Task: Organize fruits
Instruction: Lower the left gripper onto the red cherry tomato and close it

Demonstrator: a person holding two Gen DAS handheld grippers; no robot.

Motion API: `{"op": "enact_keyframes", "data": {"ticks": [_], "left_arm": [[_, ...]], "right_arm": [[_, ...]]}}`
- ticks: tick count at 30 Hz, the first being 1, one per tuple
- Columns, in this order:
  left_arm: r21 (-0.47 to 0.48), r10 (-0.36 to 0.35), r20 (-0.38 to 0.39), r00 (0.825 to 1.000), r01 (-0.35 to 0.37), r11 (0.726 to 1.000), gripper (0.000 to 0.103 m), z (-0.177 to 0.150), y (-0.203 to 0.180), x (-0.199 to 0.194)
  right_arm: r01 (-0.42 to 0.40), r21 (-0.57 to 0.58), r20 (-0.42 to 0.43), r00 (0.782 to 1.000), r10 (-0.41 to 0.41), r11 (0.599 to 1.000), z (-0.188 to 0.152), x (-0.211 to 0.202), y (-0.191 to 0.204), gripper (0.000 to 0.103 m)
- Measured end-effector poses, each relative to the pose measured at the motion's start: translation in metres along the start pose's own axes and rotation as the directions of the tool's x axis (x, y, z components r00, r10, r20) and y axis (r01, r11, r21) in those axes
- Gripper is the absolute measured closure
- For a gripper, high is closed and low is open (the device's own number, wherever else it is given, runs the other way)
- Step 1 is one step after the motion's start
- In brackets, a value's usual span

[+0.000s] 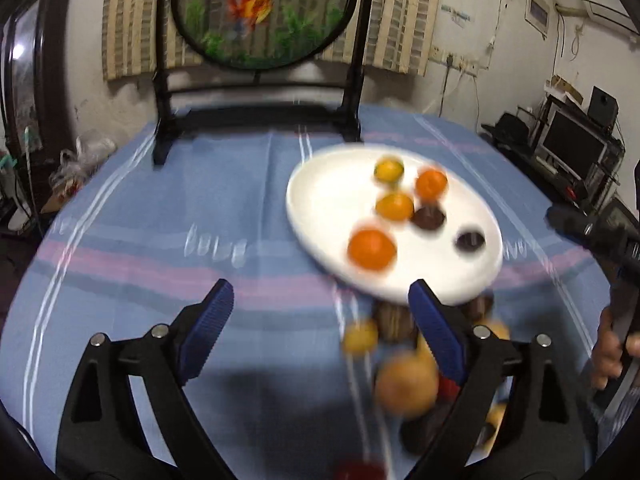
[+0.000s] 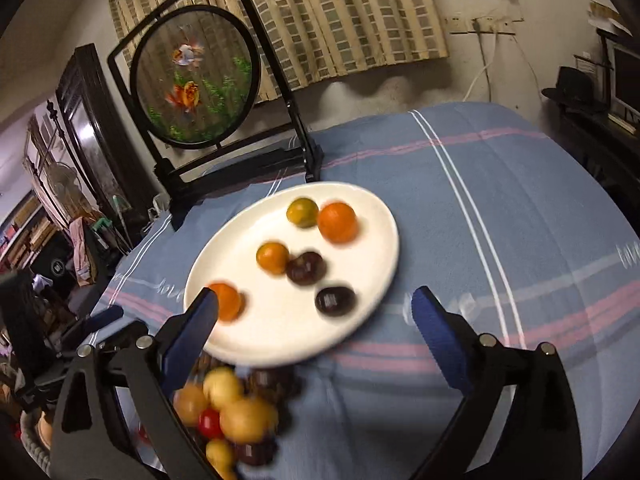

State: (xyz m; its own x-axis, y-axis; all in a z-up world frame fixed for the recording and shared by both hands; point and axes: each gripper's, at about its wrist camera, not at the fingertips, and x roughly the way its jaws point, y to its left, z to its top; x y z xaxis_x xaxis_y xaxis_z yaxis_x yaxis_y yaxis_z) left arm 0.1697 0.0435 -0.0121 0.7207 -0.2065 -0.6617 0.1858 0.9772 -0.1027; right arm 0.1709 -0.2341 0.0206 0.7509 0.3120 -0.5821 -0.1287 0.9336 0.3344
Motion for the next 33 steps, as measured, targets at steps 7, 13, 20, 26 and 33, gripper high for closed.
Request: {"op": "enact_keyframes", "data": {"ticks": [7, 13, 20, 26, 33], "left_arm": [[0.117, 0.043, -0.058, 0.997, -0.036, 0.992, 0.012, -0.061, -0.011, -0.034], [0.175, 0.083, -0.081, 0.993, -0.068, 0.982, 0.012, -0.079, -0.018, -0.04], [0.166, 0.053, -0.151, 0.987, -0.027, 0.986, 0.012, -0.079, -0.015, -0.028], [0.123, 0.054, -0.187, 0.981, -0.032, 0.992, 0.012, -0.077, -0.007, -0.018], [0.079, 0.112, -0.107, 0.988, -0.104, 0.991, 0.012, -0.075, 0.007, -0.035]], "right_arm": [[-0.034, 0.129, -0.037, 0.999, 0.04, 0.991, -0.047, -0.033, -0.025, 0.005], [-0.019, 0.152, -0.013, 1.0, 0.022, 0.988, -0.057, -0.044, -0.031, 0.005], [-0.012, 0.158, -0.042, 0.999, 0.019, 0.987, -0.058, -0.038, -0.032, 0.005], [-0.005, 0.162, -0.051, 0.999, 0.013, 0.987, -0.058, -0.038, -0.035, 0.005], [0.001, 0.166, -0.054, 0.999, 0.008, 0.986, -0.058, -0.038, -0.037, 0.005]]}}
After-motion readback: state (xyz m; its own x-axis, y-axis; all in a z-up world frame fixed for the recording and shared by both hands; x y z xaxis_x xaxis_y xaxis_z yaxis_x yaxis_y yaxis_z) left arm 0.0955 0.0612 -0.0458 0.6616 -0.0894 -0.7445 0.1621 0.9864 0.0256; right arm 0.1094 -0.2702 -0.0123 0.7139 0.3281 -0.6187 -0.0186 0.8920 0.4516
